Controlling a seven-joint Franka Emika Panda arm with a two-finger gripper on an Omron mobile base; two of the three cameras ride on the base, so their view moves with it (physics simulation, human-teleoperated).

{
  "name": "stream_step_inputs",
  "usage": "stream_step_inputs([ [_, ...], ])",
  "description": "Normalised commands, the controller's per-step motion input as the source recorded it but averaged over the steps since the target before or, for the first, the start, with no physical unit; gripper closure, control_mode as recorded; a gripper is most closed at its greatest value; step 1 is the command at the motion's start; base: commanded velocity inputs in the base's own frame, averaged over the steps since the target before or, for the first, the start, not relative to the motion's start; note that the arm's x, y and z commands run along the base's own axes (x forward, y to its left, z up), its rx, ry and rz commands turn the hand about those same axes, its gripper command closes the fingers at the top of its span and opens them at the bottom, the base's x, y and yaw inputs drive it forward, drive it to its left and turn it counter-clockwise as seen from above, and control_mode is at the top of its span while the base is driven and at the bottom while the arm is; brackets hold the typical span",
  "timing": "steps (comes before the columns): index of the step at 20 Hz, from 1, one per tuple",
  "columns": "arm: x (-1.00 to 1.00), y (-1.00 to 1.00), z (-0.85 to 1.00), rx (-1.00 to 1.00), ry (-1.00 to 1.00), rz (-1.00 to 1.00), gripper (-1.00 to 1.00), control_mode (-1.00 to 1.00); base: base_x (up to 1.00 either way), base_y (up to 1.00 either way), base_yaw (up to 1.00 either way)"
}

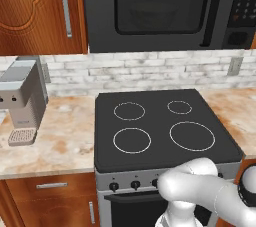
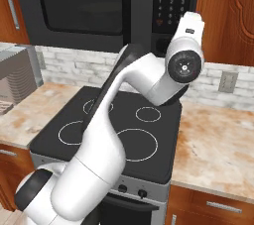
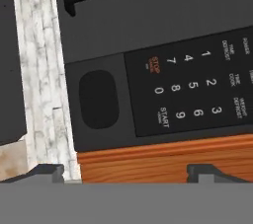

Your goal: Pick the onion from the sink and place it in the bowl. Then pick the bowl and place it in the microwave. Then close the microwave door and press the start button.

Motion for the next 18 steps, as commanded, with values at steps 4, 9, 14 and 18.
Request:
stream_step_inputs([
  [4, 0.02, 0.00, 0.05, 0.00, -0.07, 0.07, -1.00, -1.00, 0.00, 0.00, 0.00],
  [9, 0.19, 0.17, 0.10, 0.00, -0.05, 0.01, -1.00, -1.00, 0.00, 0.00, 0.00],
  [14, 0.40, 0.31, 0.00, 0.00, -0.04, 0.00, 1.00, -1.00, 0.00, 0.00, 0.00],
  [18, 0.54, 0.07, 0.01, 0.00, -0.02, 0.01, 1.00, -1.00, 0.00, 0.00, 0.00],
])
